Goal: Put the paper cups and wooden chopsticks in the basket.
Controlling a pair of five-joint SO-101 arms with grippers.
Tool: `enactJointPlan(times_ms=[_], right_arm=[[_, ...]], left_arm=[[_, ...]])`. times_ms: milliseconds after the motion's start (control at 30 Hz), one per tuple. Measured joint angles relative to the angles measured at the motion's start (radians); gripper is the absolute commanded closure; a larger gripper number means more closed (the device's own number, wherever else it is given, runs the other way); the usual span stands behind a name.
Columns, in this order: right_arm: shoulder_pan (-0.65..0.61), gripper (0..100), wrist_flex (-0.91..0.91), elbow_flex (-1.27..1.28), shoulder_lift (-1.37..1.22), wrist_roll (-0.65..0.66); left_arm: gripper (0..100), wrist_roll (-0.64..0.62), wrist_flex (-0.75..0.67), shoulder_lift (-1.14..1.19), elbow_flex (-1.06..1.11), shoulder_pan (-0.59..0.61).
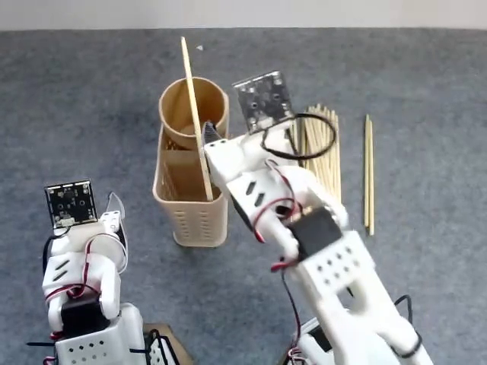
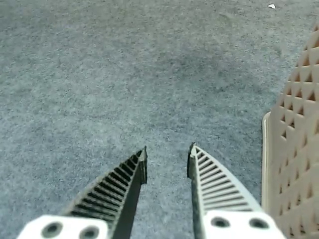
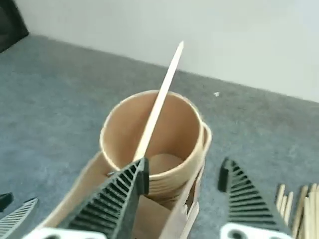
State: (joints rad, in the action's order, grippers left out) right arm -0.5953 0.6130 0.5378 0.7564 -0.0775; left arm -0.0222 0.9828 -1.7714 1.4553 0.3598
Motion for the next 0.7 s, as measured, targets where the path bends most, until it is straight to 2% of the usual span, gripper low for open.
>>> enactJointPlan(times_ms=[133, 300, 567, 700], right_arm=[[0.012, 74.3, 0.160, -0.121, 0.098, 0.054], [0.115, 74.3, 0.336, -0.265, 0.175, 0.072], [0.057, 74.3, 0.400, -0.158, 0.167, 0.074], [0.173, 74.3, 0.483, -0.107, 0.169, 0.075]], left_arm=[[84, 0.000, 0.000, 0.000, 0.000, 0.000], [84, 0.000, 0.000, 0.000, 0.000, 0.000], [84, 0.000, 0.000, 0.000, 0.000, 0.000], [84, 0.000, 0.002, 0.003, -0.046, 0.000]])
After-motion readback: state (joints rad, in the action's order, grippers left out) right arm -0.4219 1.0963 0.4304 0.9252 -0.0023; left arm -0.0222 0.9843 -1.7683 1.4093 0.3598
